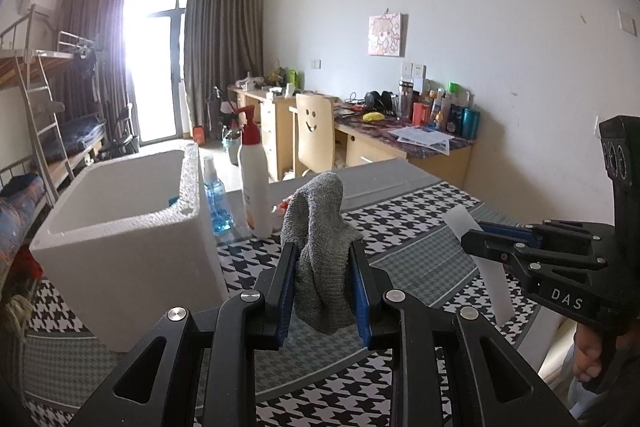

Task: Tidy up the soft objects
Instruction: 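Carry the sock and the foam roller over the white foam box with both tools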

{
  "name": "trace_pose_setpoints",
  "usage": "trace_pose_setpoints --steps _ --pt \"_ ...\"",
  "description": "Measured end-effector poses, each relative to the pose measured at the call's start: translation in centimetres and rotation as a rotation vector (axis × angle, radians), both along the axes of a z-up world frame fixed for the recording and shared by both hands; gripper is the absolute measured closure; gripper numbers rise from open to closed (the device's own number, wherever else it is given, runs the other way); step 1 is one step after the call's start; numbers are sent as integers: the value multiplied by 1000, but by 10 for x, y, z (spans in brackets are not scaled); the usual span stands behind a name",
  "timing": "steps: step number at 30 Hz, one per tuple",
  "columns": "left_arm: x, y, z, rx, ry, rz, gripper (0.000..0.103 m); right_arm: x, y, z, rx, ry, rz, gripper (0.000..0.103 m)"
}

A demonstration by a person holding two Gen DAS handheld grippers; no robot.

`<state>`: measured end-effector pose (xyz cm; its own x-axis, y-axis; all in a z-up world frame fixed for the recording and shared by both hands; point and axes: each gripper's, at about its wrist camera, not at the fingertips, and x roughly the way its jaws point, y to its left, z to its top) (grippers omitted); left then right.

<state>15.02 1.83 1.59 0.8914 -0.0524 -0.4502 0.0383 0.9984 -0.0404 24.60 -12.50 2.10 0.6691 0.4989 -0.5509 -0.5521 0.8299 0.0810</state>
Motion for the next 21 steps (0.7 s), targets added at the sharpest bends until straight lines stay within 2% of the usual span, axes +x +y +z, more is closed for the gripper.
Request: trace_pose_setpoints --steps 9,21 --pt "-1 4 13 8 -26 5 76 4 7 10 19 -27 21 85" --pt "-5 6 16 20 -43 9 76 4 17 22 30 -61 46 85"
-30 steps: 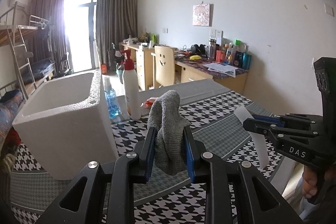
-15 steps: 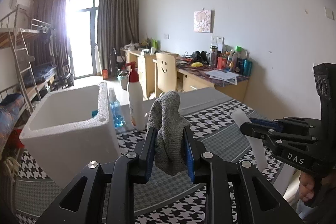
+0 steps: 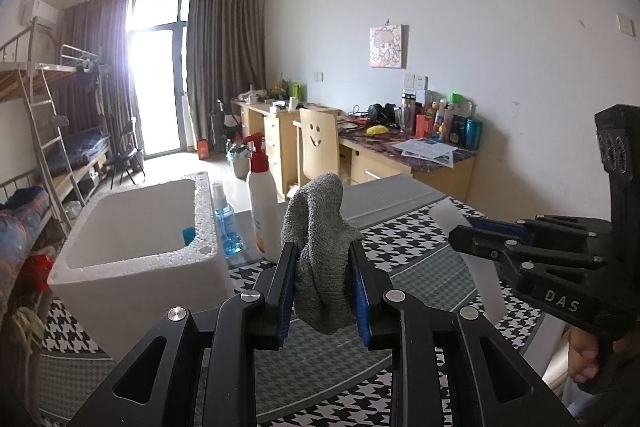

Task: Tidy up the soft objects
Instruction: 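Carry the sock and the foam roller over the white foam box with both tools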

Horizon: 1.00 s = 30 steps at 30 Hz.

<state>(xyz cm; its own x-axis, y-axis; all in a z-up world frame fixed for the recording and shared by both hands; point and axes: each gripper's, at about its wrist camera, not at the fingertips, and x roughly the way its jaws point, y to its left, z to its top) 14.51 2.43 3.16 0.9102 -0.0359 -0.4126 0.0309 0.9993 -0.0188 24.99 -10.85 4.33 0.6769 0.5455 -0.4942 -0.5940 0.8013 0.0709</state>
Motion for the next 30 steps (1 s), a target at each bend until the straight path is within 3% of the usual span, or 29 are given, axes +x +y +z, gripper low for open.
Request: trace_pose_setpoints --steps 30 --pt "2 9 33 11 -60 22 76 4 14 21 22 -56 29 85"
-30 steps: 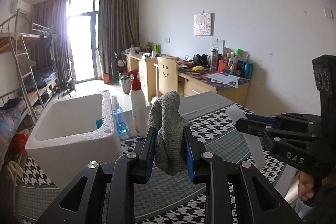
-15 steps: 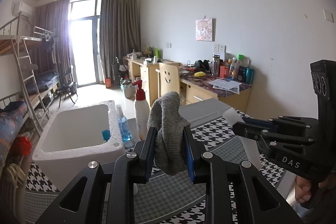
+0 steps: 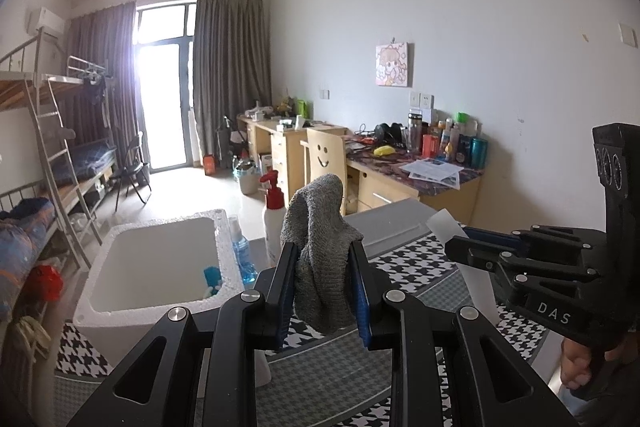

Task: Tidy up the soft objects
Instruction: 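Carry the sock and the foam roller over the white foam box with both tools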

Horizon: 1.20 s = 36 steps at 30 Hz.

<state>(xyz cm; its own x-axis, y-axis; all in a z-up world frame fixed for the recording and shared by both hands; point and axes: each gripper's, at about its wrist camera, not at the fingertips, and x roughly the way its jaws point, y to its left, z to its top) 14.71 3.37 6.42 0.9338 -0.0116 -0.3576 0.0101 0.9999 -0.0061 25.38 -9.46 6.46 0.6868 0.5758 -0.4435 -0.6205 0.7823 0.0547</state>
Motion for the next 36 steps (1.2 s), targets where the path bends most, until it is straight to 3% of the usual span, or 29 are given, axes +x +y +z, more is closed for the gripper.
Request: trace_pose_setpoints --steps 36 --pt "16 37 17 14 -33 115 76 13 34 24 17 -33 83 85"
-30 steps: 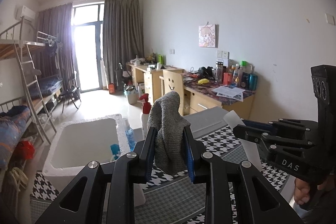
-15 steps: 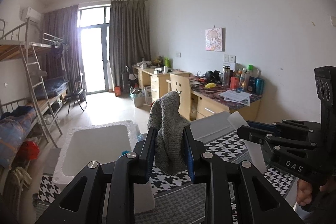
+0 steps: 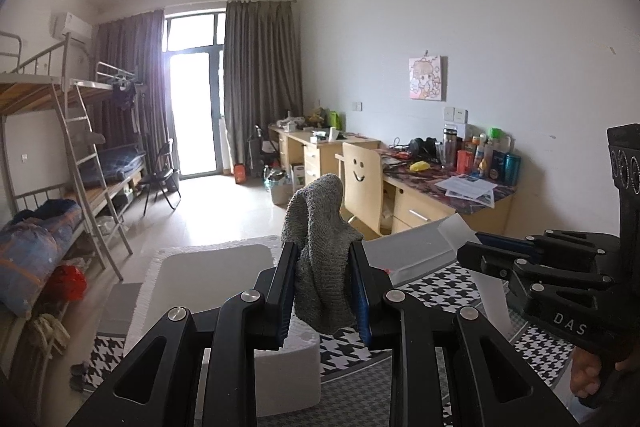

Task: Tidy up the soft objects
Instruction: 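Carry the sock and the foam roller over the white foam box with both tools, then open the left tool to drop the sock while the right tool drops the roller into the box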

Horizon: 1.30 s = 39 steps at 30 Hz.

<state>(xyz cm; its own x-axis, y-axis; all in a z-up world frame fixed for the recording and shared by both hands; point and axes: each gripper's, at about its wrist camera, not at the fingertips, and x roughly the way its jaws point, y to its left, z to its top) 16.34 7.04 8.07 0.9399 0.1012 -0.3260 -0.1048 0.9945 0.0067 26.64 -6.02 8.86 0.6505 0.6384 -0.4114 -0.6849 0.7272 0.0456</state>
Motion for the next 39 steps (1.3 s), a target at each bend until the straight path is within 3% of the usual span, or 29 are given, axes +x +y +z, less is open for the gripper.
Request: trace_pose_setpoints --steps 39 --pt "30 65 -16 -49 78 189 76 17 68 3 -35 20 157 85"
